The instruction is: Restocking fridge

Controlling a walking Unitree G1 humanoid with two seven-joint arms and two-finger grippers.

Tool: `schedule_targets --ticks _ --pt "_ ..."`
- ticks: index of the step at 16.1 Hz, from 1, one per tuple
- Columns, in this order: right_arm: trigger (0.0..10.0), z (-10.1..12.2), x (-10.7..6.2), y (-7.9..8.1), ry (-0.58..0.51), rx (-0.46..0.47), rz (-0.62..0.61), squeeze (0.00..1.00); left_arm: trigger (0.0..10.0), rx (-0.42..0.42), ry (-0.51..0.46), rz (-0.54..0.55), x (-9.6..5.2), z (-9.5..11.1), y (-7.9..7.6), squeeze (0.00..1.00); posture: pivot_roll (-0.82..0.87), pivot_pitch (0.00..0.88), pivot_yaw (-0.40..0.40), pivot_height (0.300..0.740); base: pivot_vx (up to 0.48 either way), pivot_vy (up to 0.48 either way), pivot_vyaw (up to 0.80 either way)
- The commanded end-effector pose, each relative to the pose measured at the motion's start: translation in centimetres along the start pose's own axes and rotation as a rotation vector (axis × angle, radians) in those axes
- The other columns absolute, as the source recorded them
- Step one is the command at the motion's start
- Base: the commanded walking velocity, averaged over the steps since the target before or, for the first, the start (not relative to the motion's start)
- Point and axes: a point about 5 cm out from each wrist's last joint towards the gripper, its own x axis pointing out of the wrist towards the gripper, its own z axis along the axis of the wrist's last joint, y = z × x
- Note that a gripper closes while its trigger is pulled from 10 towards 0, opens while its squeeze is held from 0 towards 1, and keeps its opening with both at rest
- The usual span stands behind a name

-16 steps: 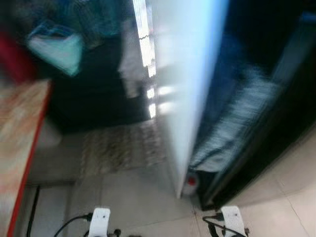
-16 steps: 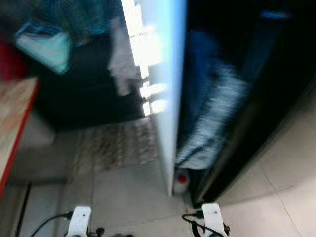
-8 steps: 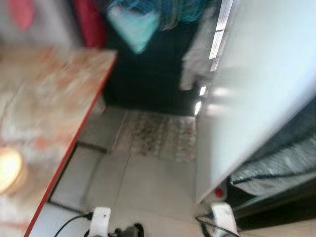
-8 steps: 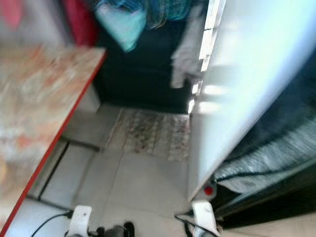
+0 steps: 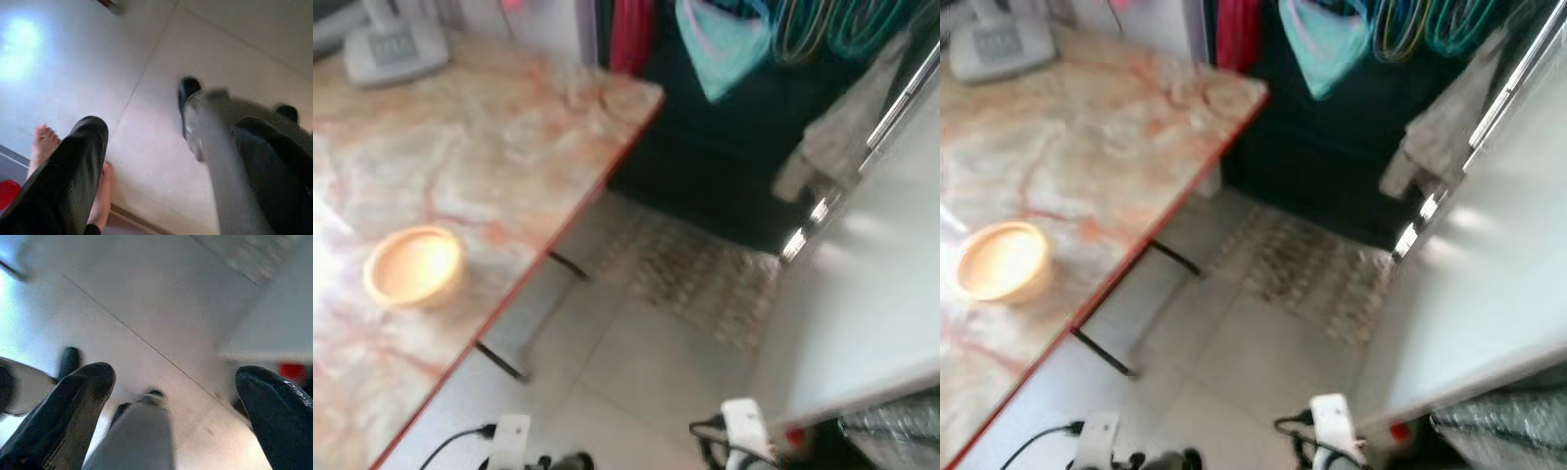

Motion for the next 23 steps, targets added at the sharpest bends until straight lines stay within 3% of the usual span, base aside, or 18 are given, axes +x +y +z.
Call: schedule_targets --ticks 1,17,19,23 --pt "10.0 -1.2 -0.3 -0.6 0.035 -0.001 -0.010 0.00 10.0 0.005 0.036 -0.008 -0.2 -1.2 -0.4 0.00 -0.06 0.194 0.026 0.740 0.000 0.000 0.80" --pt "10.0 -0.9 -0.3 -0.5 0.033 -0.022 0.012 0.00 10.0 0.033 0.013 -0.009 -0.3 -1.0 -0.8 0.00 -0.05 0.179 0.028 0.740 0.000 0.000 0.80" --pt "10.0 -1.2 -0.4 -0.2 0.023 0.014 0.015 0.00 10.0 0.034 -0.045 0.018 -0.1 0.2 -0.3 0.00 -0.04 0.183 0.029 0.740 0.000 0.000 0.00" --pt "10.0 -1.4 -0.4 0.0 0.027 0.003 0.023 0.00 10.0 0.052 -0.103 0.061 -0.1 0.7 0.1 0.00 -0.03 0.193 0.030 0.740 0.000 0.000 0.00"
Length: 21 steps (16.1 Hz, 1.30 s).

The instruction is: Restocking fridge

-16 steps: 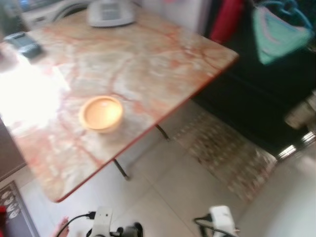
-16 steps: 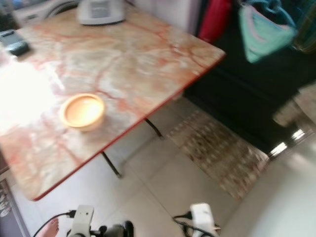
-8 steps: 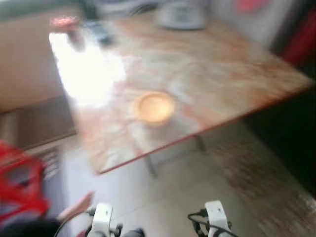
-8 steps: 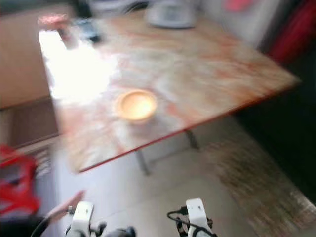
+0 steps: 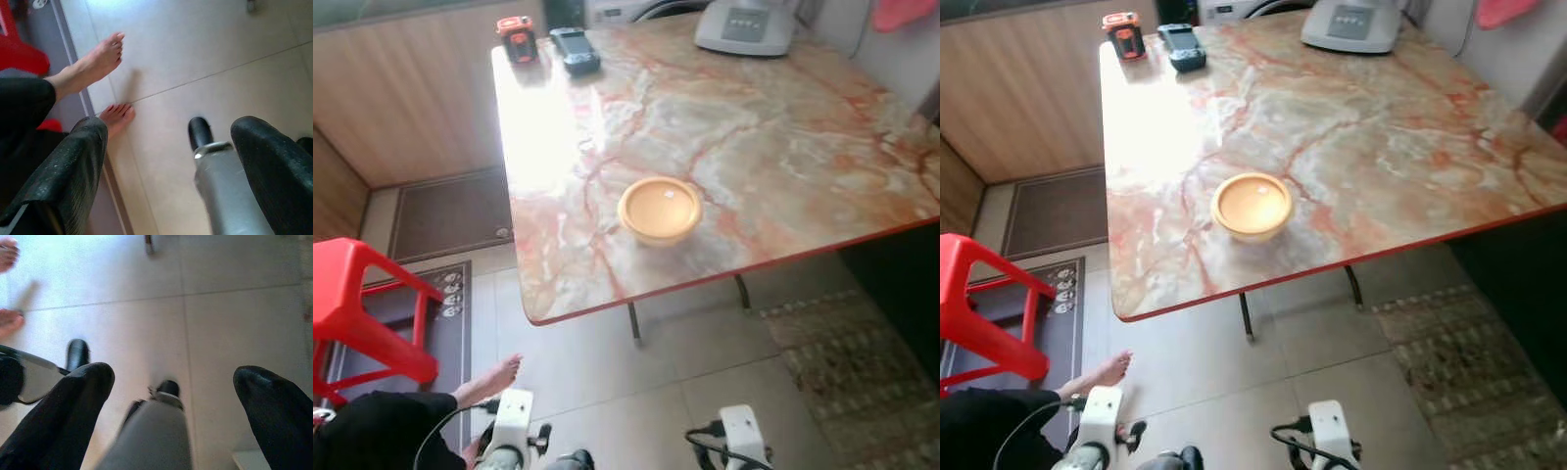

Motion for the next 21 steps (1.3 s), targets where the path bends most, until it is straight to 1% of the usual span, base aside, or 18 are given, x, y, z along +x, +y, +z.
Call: schedule_targets --ticks 1,4,5,6,7,8,10,11,12,13,14,15,16,17,18,19,20,21 --pt "10.0 -0.8 -0.2 0.2 0.025 -0.013 0.004 0.00 10.0 0.008 0.033 0.009 -0.4 -1.3 0.2 0.00 -0.02 0.196 0.026 0.740 0.000 0.000 0.80" --pt "10.0 -0.7 -0.1 0.1 0.028 -0.015 0.006 0.00 10.0 0.006 0.059 0.009 -0.7 -2.2 0.1 0.00 -0.03 0.201 0.027 0.740 0.000 0.000 0.80" --pt "10.0 -0.5 -0.1 -0.2 0.025 -0.011 0.003 0.00 10.0 0.001 0.055 0.014 -0.7 -2.3 0.1 0.00 -0.03 0.205 0.027 0.740 0.000 0.000 0.80" --pt "10.0 -0.5 -0.1 -0.2 0.025 -0.011 0.003 0.00 10.0 0.001 0.055 0.014 -0.7 -2.3 0.1 0.00 -0.03 0.205 0.027 0.740 0.000 0.000 0.80" --pt "10.0 -0.4 -0.1 -0.6 0.023 -0.007 0.001 0.00 10.0 -0.003 0.042 0.019 -0.7 -2.0 0.2 0.00 -0.03 0.204 0.027 0.740 0.000 0.000 0.80" --pt "10.0 -0.4 -0.2 -0.7 0.020 0.011 0.002 0.00 10.0 -0.010 0.026 0.027 -0.6 -1.6 0.3 0.00 -0.03 0.205 0.028 0.740 0.000 0.000 0.00" --pt "10.0 -0.5 -0.2 -0.3 0.013 0.024 0.007 0.00 10.0 -0.031 -0.038 0.048 -0.2 -0.1 0.6 0.00 -0.03 0.204 0.028 0.740 0.000 0.000 0.00" --pt "10.0 -0.5 -0.2 -0.3 0.013 0.025 0.007 0.00 10.0 -0.032 -0.054 0.051 -0.1 0.3 0.6 0.00 -0.03 0.204 0.027 0.740 0.000 0.000 0.00" --pt "10.0 -0.6 -0.2 -0.2 0.013 0.022 0.006 0.00 10.0 -0.020 -0.128 0.070 0.2 1.9 0.9 0.00 -0.03 0.202 0.026 0.740 0.000 0.000 0.00" --pt "10.0 -0.6 -0.2 -0.1 0.012 0.020 0.005 0.00 10.0 -0.018 -0.253 0.102 0.4 4.3 1.4 0.00 -0.03 0.200 0.026 0.740 0.000 0.000 0.00" --pt "10.0 -0.6 -0.2 -0.1 0.010 0.020 0.005 0.00 10.0 -0.002 -0.389 0.137 0.2 6.7 1.8 0.00 -0.03 0.199 0.025 0.740 0.000 0.000 0.00" --pt "10.0 -0.6 -0.2 -0.1 0.009 0.018 0.005 0.00 10.0 0.037 -0.538 0.172 -0.3 9.2 2.0 0.00 -0.03 0.197 0.025 0.740 0.000 0.000 0.00" --pt "10.0 -0.6 -0.2 0.0 0.010 0.016 0.007 0.00 10.0 0.050 -0.628 0.197 -0.8 10.6 2.1 0.00 -0.03 0.195 0.027 0.740 0.000 0.000 0.00" --pt "10.0 -0.6 -0.1 0.2 0.011 0.014 0.010 0.00 10.0 0.058 -0.671 0.221 -1.1 11.3 2.2 0.00 -0.03 0.191 0.028 0.740 0.000 0.000 0.00" --pt "10.0 -0.6 -0.1 0.5 0.011 0.013 0.016 0.00 10.0 0.058 -0.727 0.273 -1.5 11.9 2.5 0.00 -0.03 0.189 0.030 0.740 0.000 0.000 0.00" --pt "10.0 -0.6 -0.1 0.6 0.010 0.012 0.019 0.00 10.0 0.057 -0.745 0.292 -1.7 11.9 2.5 0.00 -0.03 0.187 0.032 0.740 0.000 0.000 0.00" --pt "10.0 -0.5 -0.1 0.8 0.007 0.011 0.021 0.00 10.0 0.045 -0.786 0.322 -2.2 12.0 2.7 0.00 -0.05 0.186 0.033 0.740 0.000 0.000 0.00" --pt "10.0 -0.6 -0.1 0.7 0.006 0.011 0.018 0.00 10.0 0.049 -0.844 0.335 -2.8 12.9 2.9 0.00 -0.04 0.184 0.031 0.740 0.000 0.000 0.00"
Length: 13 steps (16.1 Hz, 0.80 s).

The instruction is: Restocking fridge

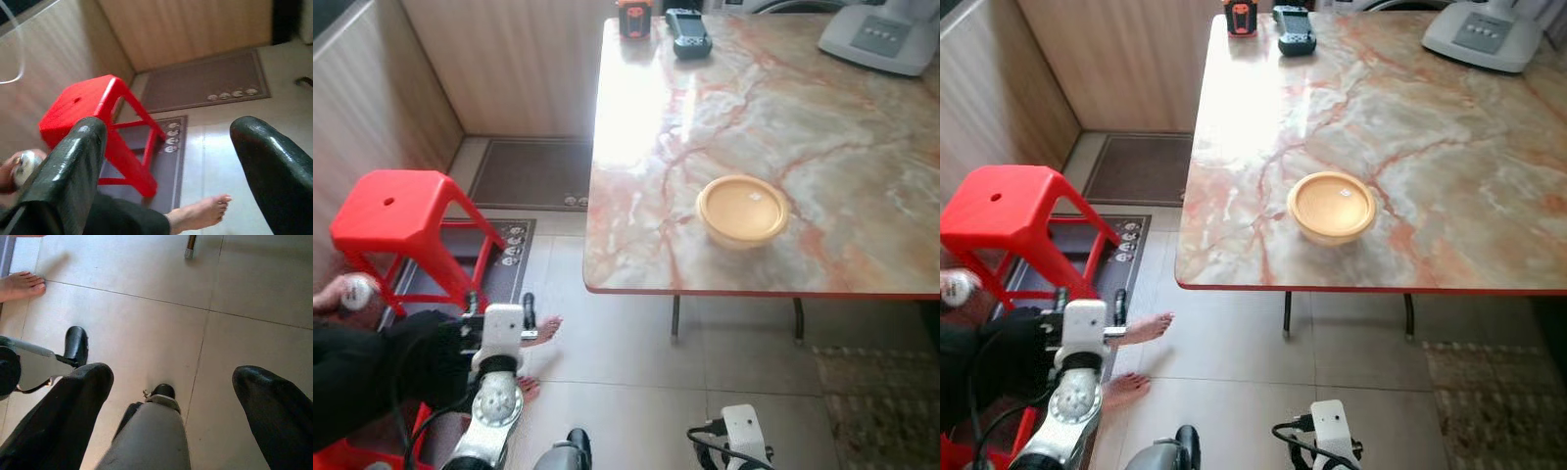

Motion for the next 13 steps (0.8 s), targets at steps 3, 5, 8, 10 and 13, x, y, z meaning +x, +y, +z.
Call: schedule_targets --ticks 3,5,8,10,13 --pt "10.0 -1.0 -0.3 -0.1 0.030 0.000 -0.006 0.00 10.0 -0.022 -0.218 0.090 2.4 4.7 1.7 0.00 -0.03 0.191 0.021 0.740 0.000 0.000 0.00" --pt "10.0 -1.0 -0.3 -0.1 0.032 -0.004 -0.002 0.00 10.0 -0.084 -0.425 0.109 4.6 10.5 2.1 0.00 -0.03 0.195 0.020 0.740 0.000 0.000 0.00" --pt "10.0 -1.0 -0.3 -0.1 0.031 -0.004 0.002 0.00 10.0 -0.269 -0.386 -0.086 5.3 12.8 -0.7 0.00 -0.03 0.200 0.019 0.740 0.000 0.000 0.00" --pt "10.0 -1.2 -0.4 -0.3 0.033 -0.001 -0.001 0.00 10.0 -0.257 -0.409 -0.192 4.5 13.6 -2.4 0.00 -0.03 0.205 0.021 0.740 0.000 0.000 0.00" --pt "10.0 -1.9 -0.7 -0.8 0.039 0.006 -0.009 0.00 10.0 -0.328 -0.348 -0.263 3.4 13.0 -3.6 0.00 -0.04 0.209 0.023 0.740 0.000 0.000 0.00"
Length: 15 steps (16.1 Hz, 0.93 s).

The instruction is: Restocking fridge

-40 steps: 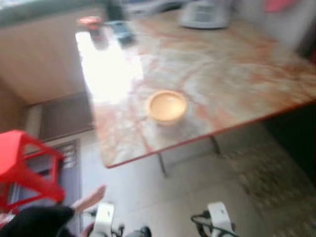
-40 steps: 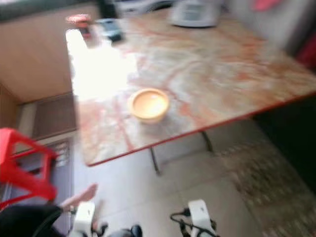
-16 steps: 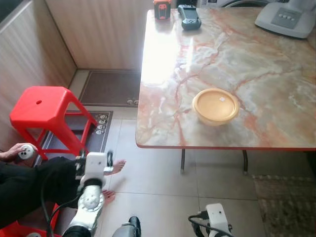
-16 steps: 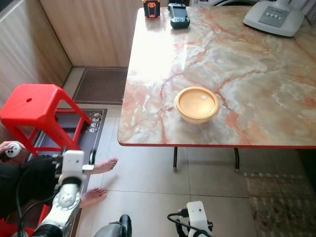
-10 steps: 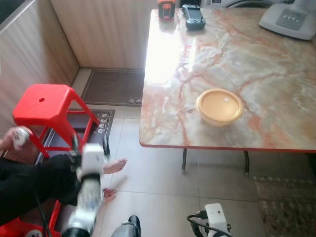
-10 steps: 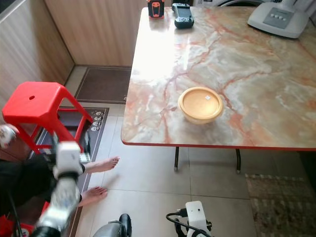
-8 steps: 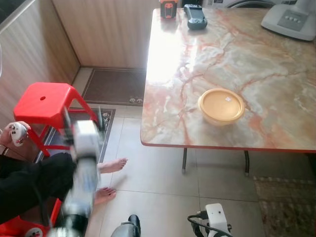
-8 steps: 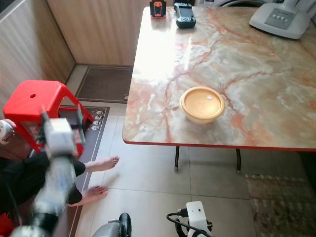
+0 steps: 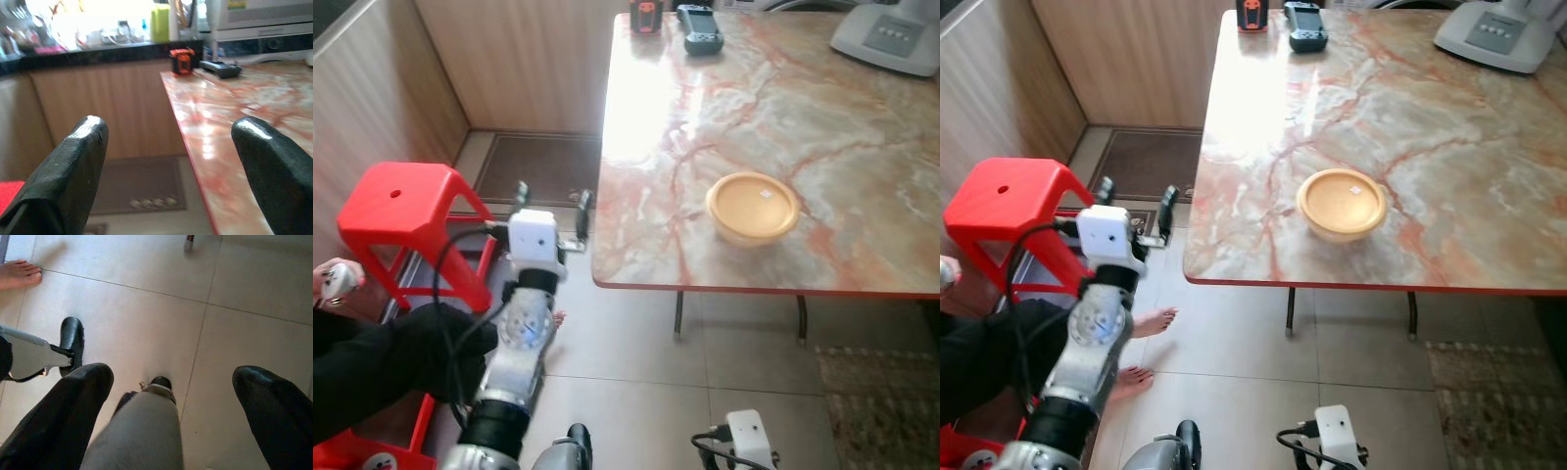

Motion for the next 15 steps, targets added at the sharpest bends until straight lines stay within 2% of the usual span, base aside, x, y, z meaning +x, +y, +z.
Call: schedule_targets --ticks 1,6,11,15 --pt "10.0 -0.9 -0.2 0.2 0.020 0.010 0.007 0.00 10.0 -0.007 0.007 -0.001 -0.2 0.1 0.3 0.00 -0.04 0.210 0.023 0.740 0.000 0.000 0.00" --pt "10.0 -0.8 -0.2 0.4 0.021 0.008 0.011 0.00 10.0 -0.010 -0.001 0.007 0.4 0.8 0.9 0.00 -0.03 0.207 0.022 0.740 0.000 -0.310 0.00" --pt "10.0 -1.7 -0.4 1.2 0.037 0.005 0.018 0.00 10.0 -0.010 0.005 0.007 0.3 0.7 0.9 0.00 -0.04 0.206 0.020 0.740 0.000 -0.307 0.00" --pt "10.0 -1.3 -0.2 1.0 0.031 0.003 0.017 0.00 10.0 -0.014 -0.009 0.005 0.6 1.2 0.8 0.00 -0.04 0.203 0.020 0.740 0.000 -0.276 0.00"
